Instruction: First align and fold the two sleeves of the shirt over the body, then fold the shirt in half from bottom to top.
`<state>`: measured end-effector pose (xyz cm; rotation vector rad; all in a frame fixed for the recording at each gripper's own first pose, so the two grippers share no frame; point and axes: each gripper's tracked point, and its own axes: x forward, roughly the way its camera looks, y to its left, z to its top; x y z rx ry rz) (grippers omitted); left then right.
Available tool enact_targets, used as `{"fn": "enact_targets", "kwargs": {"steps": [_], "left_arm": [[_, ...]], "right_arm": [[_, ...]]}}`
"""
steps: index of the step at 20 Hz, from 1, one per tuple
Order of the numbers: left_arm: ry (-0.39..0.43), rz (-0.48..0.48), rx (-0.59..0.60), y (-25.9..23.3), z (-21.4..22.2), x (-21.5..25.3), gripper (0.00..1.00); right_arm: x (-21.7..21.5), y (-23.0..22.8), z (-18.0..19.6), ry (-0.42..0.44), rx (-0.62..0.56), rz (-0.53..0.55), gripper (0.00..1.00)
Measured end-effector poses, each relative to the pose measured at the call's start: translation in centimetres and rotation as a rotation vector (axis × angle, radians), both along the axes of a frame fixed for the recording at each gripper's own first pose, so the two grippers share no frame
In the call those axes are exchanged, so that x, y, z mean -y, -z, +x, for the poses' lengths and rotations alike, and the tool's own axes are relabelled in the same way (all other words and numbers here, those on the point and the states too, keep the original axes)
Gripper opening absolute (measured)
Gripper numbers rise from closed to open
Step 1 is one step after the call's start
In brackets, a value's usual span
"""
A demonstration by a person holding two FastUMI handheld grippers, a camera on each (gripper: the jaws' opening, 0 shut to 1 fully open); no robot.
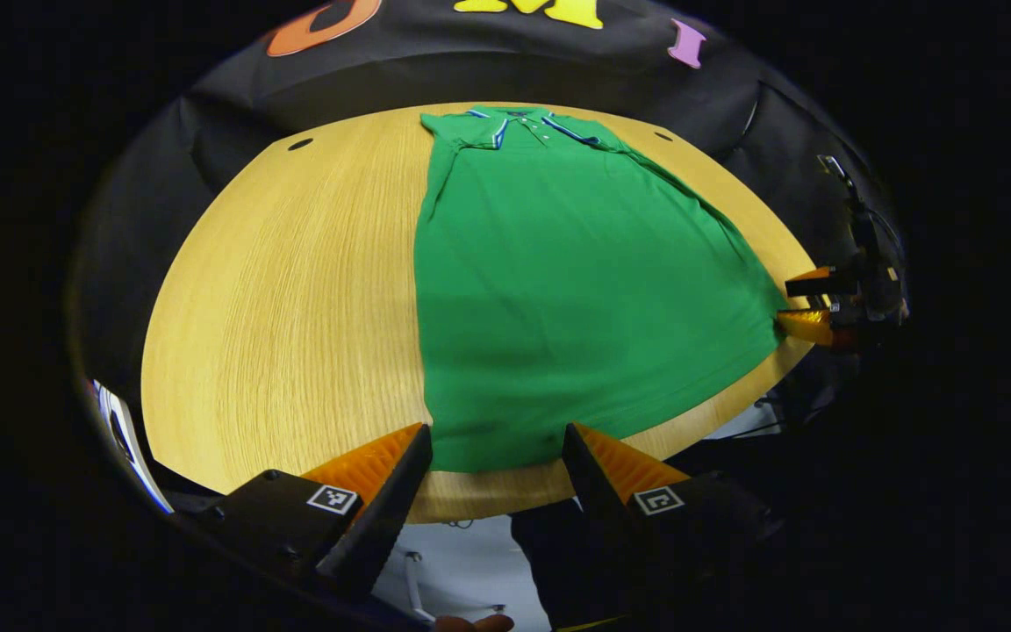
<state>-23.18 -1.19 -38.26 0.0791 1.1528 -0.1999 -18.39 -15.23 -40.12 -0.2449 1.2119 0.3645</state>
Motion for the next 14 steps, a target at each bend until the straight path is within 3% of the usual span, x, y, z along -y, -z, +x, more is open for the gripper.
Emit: {"fn": "enact_targets", "kwargs": {"steps": [1,2,3,4,5,6,8,9,10,12,13,14], "left_arm": [[0.021,0.021,0.003,0.1,0.0,0.0,0.98],[0.017,0.022,-0.002,0.2,0.0,0.0,0.98],[0.006,0.016,0.002,0.0,-0.1,0.0,0.98],[-0.004,0.016,0.002,0.1,0.0,0.1,0.99],[-0.011,0.021,0.003,0.1,0.1,0.2,0.99],[-0.019,0.020,0.005,0.1,0.0,0.1,0.99],[-0.038,0.018,0.024,0.1,0.5,0.3,0.93],[-0.057,0.017,0.037,0.4,0.9,0.3,0.70],[-0.074,0.016,0.049,0.2,1.2,0.1,0.59],[-0.093,0.023,0.060,0.3,1.5,-0.3,0.36],[-0.103,0.020,0.059,0.2,1.7,-0.3,0.14],[-0.103,0.019,0.057,0.2,1.8,-0.2,0.07]], "right_arm": [[-0.1,0.0,0.1,0.000,-0.002,0.005,0.93],[0.0,0.1,0.0,0.002,-0.007,0.010,0.98],[0.0,0.1,0.0,0.010,-0.012,0.019,0.93],[-0.2,0.1,-0.2,0.023,-0.020,0.041,0.97],[-0.1,0.1,-0.2,0.040,-0.010,0.055,0.90],[0.1,0.2,-0.4,0.044,-0.012,0.050,0.95],[-0.2,0.1,-0.5,0.052,-0.024,0.046,0.90],[-0.5,0.0,-0.5,0.048,-0.029,0.049,0.84],[-1.0,-0.1,-0.7,0.031,-0.032,0.052,0.76],[-1.6,0.0,-0.6,-0.001,-0.019,0.040,0.32],[-1.5,0.0,-0.6,-0.016,-0.020,0.022,0.11],[-1.8,-0.3,-0.6,-0.017,-0.012,0.017,0.10]]}}
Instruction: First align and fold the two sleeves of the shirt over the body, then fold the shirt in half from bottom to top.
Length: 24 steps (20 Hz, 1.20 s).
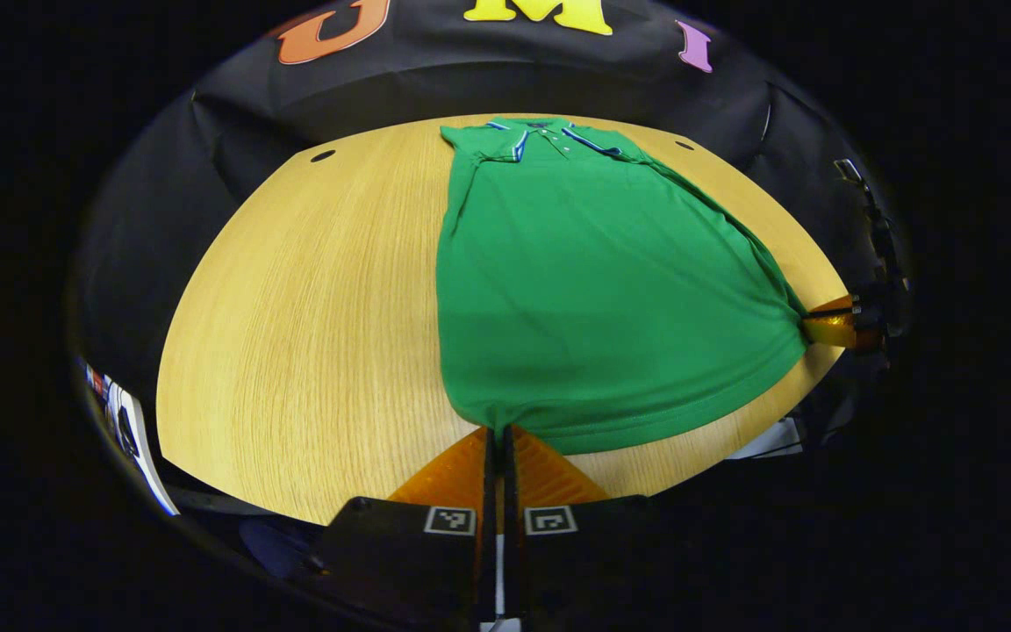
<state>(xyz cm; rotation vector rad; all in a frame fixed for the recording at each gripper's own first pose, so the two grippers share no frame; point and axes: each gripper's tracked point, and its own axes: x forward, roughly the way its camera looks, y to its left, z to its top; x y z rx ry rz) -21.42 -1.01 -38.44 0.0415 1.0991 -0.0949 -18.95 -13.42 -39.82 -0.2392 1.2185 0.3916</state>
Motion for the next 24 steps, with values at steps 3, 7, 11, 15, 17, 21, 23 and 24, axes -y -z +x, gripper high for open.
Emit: {"fn": "enact_targets", "kwargs": {"steps": [3,7,11,15,17,21,23,24], "left_arm": [[0.012,-0.034,-0.021,-0.1,-0.1,0.4,0.04],[-0.014,-0.110,0.020,-2.0,1.4,0.7,0.03],[0.007,-0.155,0.069,-3.9,3.4,1.1,0.03],[0.026,-0.162,0.132,-6.2,6.0,1.0,0.03],[0.024,-0.167,0.172,-7.7,7.8,0.7,0.03],[0.015,-0.191,0.245,-10.4,12.0,0.2,0.03],[0.010,-0.183,0.280,-11.4,14.3,-0.6,0.03],[0.011,-0.184,0.295,-11.7,15.2,-0.8,0.03]], "right_arm": [[0.3,0.0,0.3,0.049,-0.030,0.020,0.03],[-0.1,-2.0,2.6,0.153,-0.020,0.095,0.03],[-0.4,-4.2,5.2,0.200,0.017,0.145,0.04],[-1.2,-6.7,8.4,0.208,0.077,0.185,0.03],[-1.7,-8.2,10.3,0.222,0.108,0.216,0.04],[-2.1,-10.2,14.4,0.259,0.153,0.262,0.02],[-2.4,-11.2,16.4,0.279,0.169,0.292,0.01],[-2.5,-11.7,17.3,0.289,0.174,0.305,0.01]]}}
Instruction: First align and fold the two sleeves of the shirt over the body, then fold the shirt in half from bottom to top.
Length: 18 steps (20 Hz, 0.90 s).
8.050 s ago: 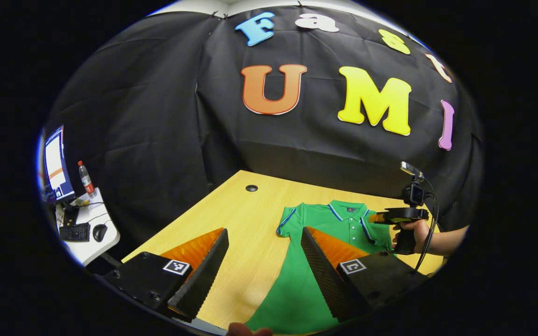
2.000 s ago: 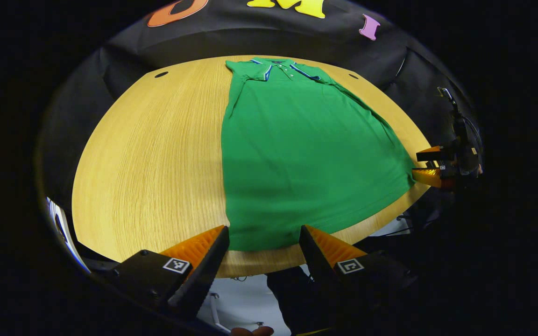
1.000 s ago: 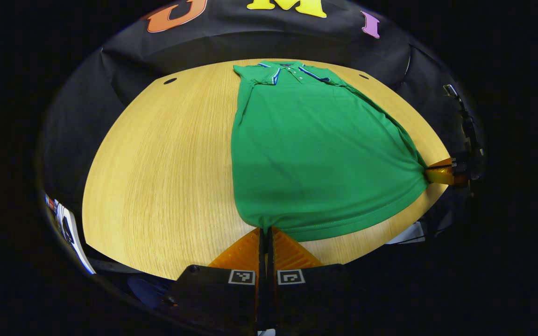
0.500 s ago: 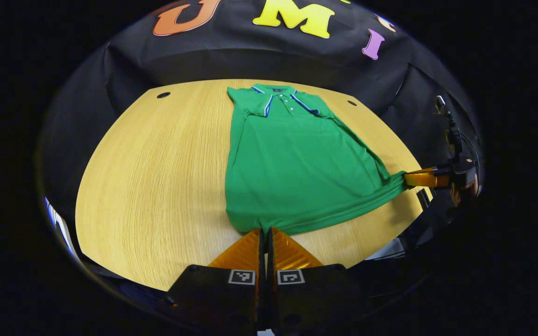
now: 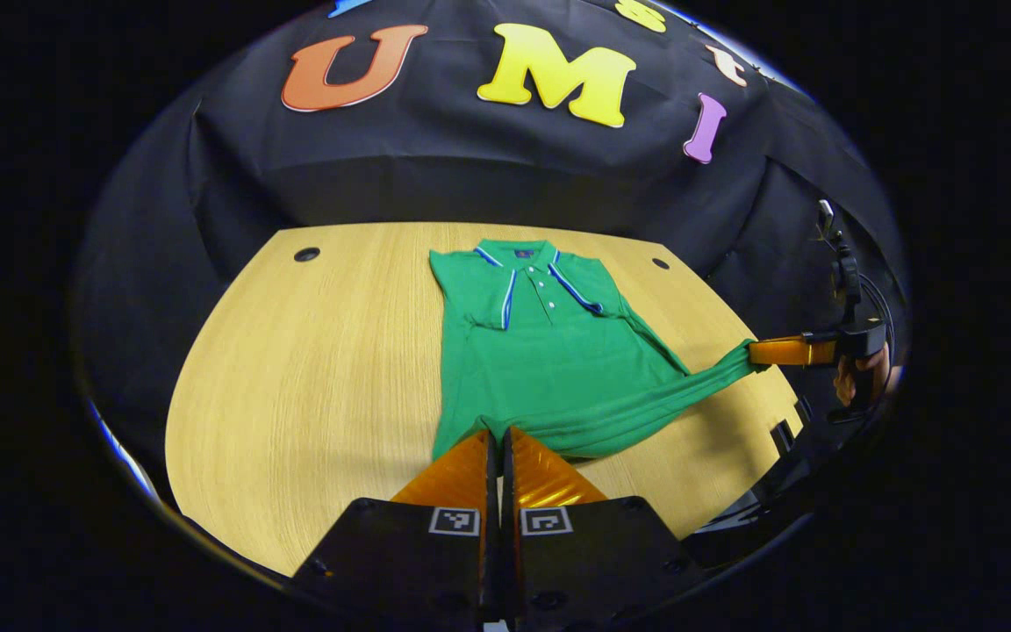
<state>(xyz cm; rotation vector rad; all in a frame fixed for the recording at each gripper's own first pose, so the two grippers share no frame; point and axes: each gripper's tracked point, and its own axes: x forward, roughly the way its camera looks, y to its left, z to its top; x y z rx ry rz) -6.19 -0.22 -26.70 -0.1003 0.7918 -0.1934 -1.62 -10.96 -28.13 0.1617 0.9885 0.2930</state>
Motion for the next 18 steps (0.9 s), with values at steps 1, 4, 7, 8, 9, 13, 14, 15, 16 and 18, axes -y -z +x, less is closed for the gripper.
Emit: {"fn": "enact_targets", "kwargs": {"steps": [1,4,7,8,9,13,14,15,16,18], "left_arm": [[-0.008,-0.005,0.020,-0.5,1.0,-0.3,0.03],[-0.039,-0.049,0.066,-2.2,4.5,-0.9,0.03],[-0.042,-0.057,0.109,-3.7,8.5,-1.9,0.03],[-0.047,-0.063,0.122,-4.1,9.8,-2.1,0.03],[-0.058,-0.076,0.134,-4.7,11.2,-2.4,0.03],[-0.091,-0.116,0.189,-7.0,16.8,-3.4,0.03],[-0.093,-0.115,0.201,-7.1,18.1,-3.6,0.03],[-0.093,-0.110,0.213,-7.3,19.3,-3.8,0.03],[-0.097,-0.110,0.222,-7.3,20.7,-4.0,0.03],[-0.109,-0.120,0.227,-7.0,23.2,-4.1,0.03]], "right_arm": [[-0.1,-0.4,1.0,0.010,0.006,0.011,0.02],[-0.5,-1.7,4.2,0.036,0.024,0.049,0.01],[-0.9,-2.9,8.2,0.018,0.077,0.034,0.02],[-1.2,-3.3,9.5,0.009,0.097,0.028,0.02],[-1.5,-3.8,10.9,0.002,0.113,0.025,0.02],[-2.9,-5.3,16.7,-0.012,0.179,0.022,0.02],[-3.1,-5.5,18.3,-0.013,0.193,0.019,0.02],[-3.3,-5.7,19.7,-0.013,0.206,0.017,0.02],[-3.5,-5.7,21.2,-0.010,0.220,0.014,0.02],[-3.5,-5.6,24.2,0.004,0.246,0.012,0.02]]}}
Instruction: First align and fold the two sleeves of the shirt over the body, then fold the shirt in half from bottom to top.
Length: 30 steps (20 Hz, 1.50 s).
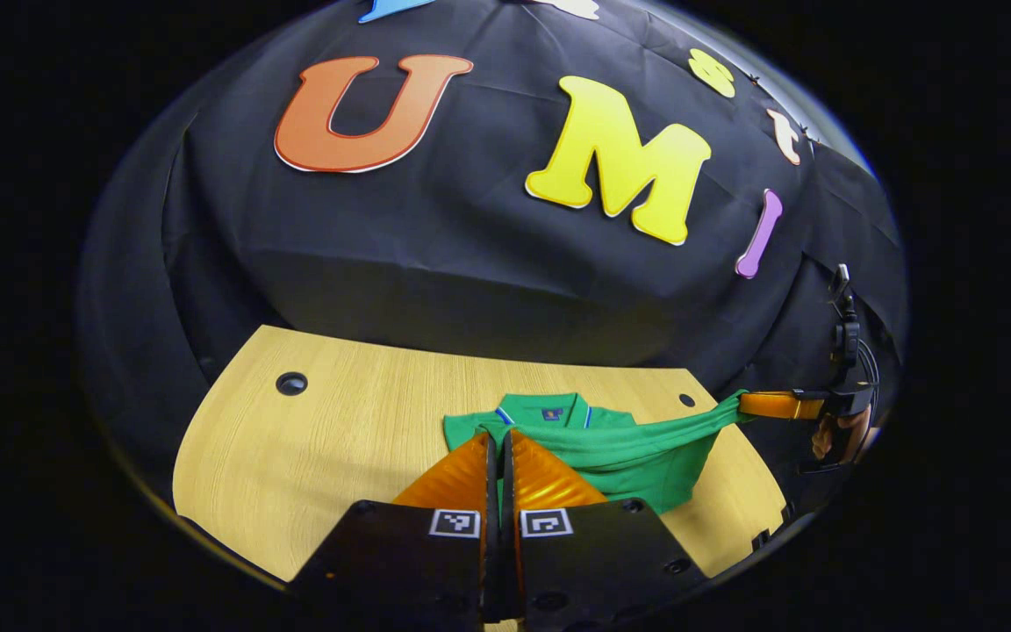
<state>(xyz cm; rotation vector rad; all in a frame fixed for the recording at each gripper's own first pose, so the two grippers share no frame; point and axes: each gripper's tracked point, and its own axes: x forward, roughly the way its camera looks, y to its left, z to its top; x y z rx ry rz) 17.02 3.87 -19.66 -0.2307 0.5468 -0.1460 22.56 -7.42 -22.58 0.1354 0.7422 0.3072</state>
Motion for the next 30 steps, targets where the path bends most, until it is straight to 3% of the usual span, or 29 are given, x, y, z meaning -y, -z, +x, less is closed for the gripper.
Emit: {"fn": "enact_targets", "kwargs": {"steps": [5,6,7,10,17,20,21,22,23,24,26,27,29,30], "left_arm": [[-0.005,0.009,0.012,3.4,6.1,0.0,0.03],[-0.003,0.014,0.010,4.5,7.1,-0.1,0.07],[-0.002,0.021,0.009,5.5,8.0,-0.1,0.03],[0.000,0.041,-0.002,9.1,10.5,0.0,0.03],[-0.065,0.076,-0.115,18.1,12.6,-0.8,0.05],[-0.072,0.084,-0.118,18.4,12.9,-0.5,0.11],[-0.073,0.071,-0.110,18.1,12.9,0.0,0.19],[-0.074,0.071,-0.108,17.9,12.9,0.3,0.14],[-0.077,0.073,-0.108,17.4,12.6,0.4,0.30],[-0.079,0.073,-0.106,16.7,12.3,0.6,0.65],[-0.105,0.081,-0.085,14.7,11.7,0.5,1.00],[-0.118,0.076,-0.066,13.1,11.4,0.5,0.98],[-0.136,0.073,-0.020,9.4,10.4,0.4,0.99],[-0.139,0.082,0.010,7.1,9.5,0.3,0.99]], "right_arm": [[-0.2,3.4,6.3,0.024,0.040,-0.008,0.02],[-0.2,4.7,7.0,0.021,0.038,-0.014,0.04],[-0.3,6.0,7.8,0.015,0.033,-0.017,0.02],[-0.5,9.9,9.7,0.015,0.013,-0.029,0.02],[-0.4,16.8,11.7,0.013,-0.019,-0.121,0.03],[-0.6,18.0,12.0,0.019,-0.014,-0.160,0.03],[-0.4,17.9,12.2,0.029,-0.007,-0.180,0.10],[0.1,17.7,12.4,0.038,0.003,-0.182,0.19],[-0.2,17.4,12.3,0.046,0.003,-0.177,0.33],[-0.6,16.6,11.9,0.052,0.012,-0.170,0.47],[-0.5,14.6,11.2,0.062,0.052,-0.186,0.74],[-0.5,13.3,10.8,0.070,0.072,-0.191,0.84],[-0.7,9.5,9.7,0.094,0.127,-0.177,0.94],[-1.2,7.0,8.6,0.104,0.160,-0.166,0.93]]}}
